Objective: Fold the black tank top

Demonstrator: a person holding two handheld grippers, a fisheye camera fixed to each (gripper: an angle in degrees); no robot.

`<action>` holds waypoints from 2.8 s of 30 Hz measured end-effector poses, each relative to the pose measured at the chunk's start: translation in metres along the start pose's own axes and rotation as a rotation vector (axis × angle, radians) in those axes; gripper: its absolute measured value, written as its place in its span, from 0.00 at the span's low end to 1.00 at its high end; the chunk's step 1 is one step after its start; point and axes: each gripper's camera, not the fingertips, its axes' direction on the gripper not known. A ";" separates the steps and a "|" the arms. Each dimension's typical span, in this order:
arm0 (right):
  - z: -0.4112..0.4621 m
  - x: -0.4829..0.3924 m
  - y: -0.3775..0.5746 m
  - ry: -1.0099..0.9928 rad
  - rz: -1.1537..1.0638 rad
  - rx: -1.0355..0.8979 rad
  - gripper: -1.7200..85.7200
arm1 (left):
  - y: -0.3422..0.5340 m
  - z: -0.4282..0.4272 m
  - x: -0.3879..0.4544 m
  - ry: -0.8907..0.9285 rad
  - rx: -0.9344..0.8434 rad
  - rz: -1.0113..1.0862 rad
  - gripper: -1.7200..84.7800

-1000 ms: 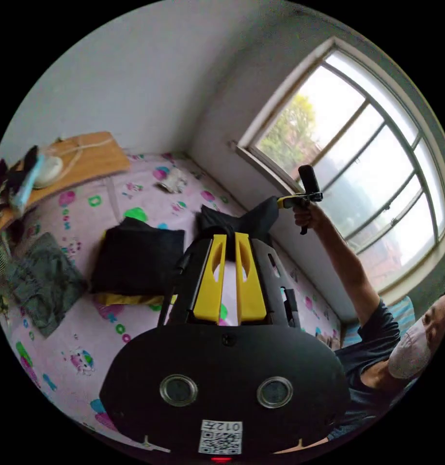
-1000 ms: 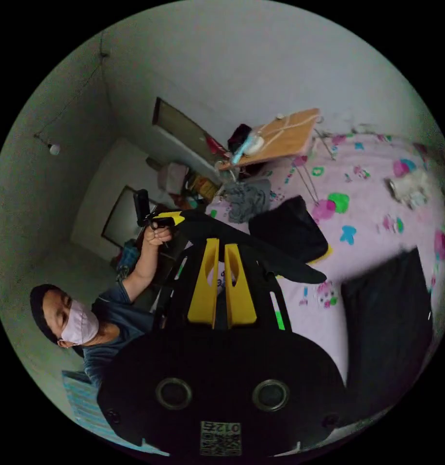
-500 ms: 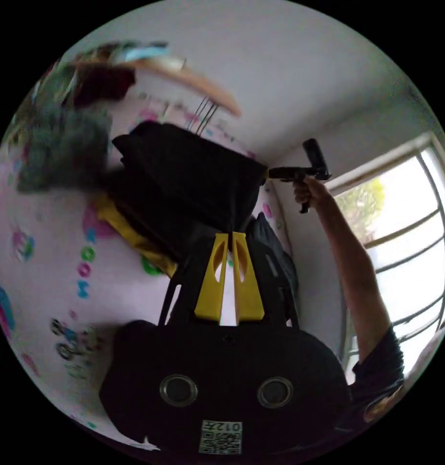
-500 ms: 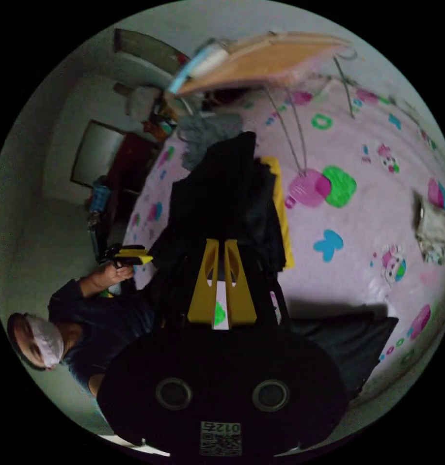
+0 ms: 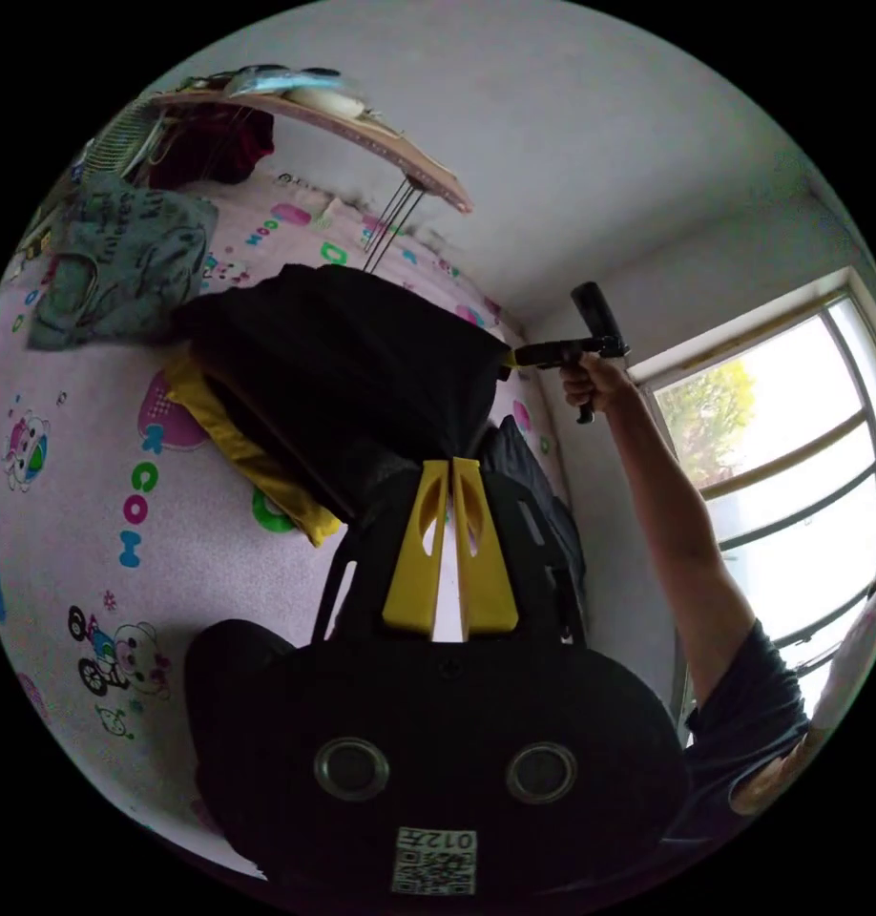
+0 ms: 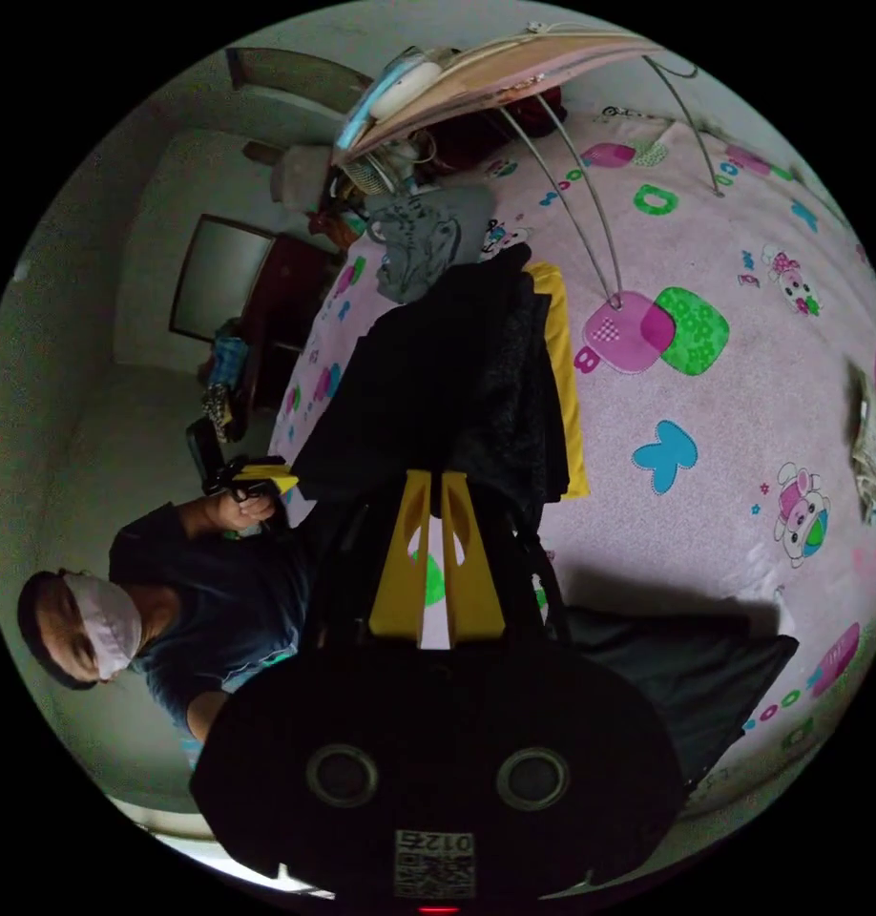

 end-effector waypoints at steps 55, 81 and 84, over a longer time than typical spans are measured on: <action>0.095 0.073 0.452 -0.160 0.529 1.168 0.02 | 0.072 0.169 0.183 -0.584 -0.537 1.005 0.02; 0.075 0.021 0.462 -0.157 0.663 1.051 0.03 | 0.052 0.138 0.169 -0.496 -0.591 0.954 0.02; 0.066 0.002 0.475 -0.006 0.742 1.084 0.02 | 0.058 0.121 0.167 -0.478 -0.580 0.996 0.02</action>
